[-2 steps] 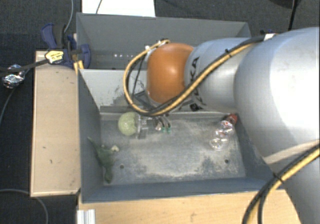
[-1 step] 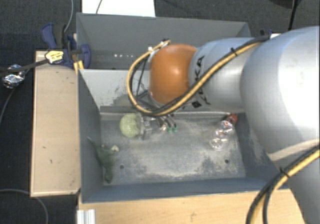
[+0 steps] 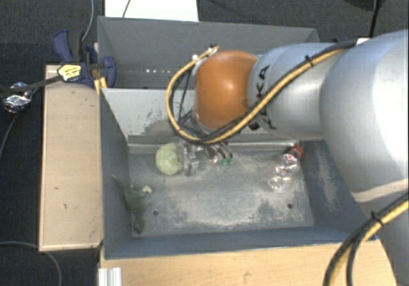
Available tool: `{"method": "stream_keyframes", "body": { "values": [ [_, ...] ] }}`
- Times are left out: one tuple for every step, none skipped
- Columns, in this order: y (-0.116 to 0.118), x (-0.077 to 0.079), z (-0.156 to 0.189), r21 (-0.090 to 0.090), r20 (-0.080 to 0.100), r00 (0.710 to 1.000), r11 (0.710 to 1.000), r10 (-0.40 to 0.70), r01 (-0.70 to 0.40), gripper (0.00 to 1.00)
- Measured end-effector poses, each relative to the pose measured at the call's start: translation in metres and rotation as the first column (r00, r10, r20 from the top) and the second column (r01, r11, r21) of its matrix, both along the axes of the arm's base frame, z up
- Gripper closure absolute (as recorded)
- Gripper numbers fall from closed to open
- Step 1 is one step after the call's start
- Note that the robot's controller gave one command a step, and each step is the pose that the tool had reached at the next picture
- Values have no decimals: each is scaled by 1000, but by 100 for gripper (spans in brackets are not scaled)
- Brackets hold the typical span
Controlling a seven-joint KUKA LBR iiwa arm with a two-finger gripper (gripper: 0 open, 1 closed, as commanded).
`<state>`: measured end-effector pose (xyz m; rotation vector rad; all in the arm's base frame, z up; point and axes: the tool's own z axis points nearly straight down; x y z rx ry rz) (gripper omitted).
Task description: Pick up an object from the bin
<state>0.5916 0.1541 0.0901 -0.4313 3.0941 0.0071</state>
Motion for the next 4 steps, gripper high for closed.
{"method": "stream_keyframes", "body": {
  "values": [
    [20, 1, 61, 8, 3, 984, 984, -176, 176, 0],
    [20, 1, 61, 8, 2, 984, 984, -177, 177, 0],
    [9, -13, -5, 4, 9, 996, 996, 90, -90, 100],
    [9, -13, -5, 4, 10, 996, 996, 86, -86, 0]
  ]
}}
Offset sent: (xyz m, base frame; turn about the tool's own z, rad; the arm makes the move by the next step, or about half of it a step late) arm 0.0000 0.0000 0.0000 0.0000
